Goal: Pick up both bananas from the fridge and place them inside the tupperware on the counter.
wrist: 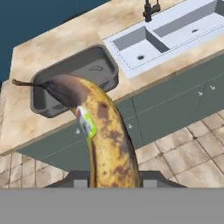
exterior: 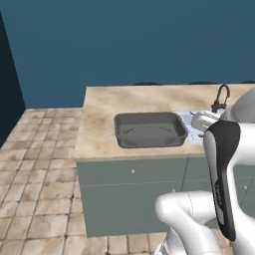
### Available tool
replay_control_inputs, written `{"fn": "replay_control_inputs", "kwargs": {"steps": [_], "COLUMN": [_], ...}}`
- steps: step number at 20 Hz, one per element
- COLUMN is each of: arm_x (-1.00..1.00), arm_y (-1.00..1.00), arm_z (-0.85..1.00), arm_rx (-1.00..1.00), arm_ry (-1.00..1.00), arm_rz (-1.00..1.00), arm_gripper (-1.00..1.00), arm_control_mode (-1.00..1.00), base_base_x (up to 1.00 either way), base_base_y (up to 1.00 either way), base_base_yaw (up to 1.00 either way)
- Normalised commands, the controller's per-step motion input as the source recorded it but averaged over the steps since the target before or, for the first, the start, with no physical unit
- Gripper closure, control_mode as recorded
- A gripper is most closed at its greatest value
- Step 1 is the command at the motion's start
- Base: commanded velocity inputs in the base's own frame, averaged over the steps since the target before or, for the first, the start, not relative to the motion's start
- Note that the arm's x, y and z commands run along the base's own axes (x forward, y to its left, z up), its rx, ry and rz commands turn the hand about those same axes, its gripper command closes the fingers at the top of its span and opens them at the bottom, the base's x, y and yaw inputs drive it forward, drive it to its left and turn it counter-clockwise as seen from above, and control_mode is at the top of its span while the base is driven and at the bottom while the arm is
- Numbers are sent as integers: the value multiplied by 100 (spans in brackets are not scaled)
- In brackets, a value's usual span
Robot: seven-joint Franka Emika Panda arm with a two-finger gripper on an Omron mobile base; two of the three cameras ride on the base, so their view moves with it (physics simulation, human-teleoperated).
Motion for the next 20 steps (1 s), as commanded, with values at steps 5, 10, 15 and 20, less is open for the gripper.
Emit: {"fn": "replay_control_inputs", "kwargs": {"steps": [5,10,15,20], "arm_x": [0,0,46,29], "arm_y": [0,0,-11,-10], "arm_z": [0,0,-5,-39], "arm_rx": [0,0,5,-1], "arm_ry": [0,0,39,9], "arm_rz": [0,0,0,69], "arm_gripper": [100,100,100,100], "arm_control_mode": [100,100,-100,-100], "base_base_x": [85,66,12,0], "base_base_y": [77,3,-6,0], "base_base_yaw": [-32,-9,0,0]}}
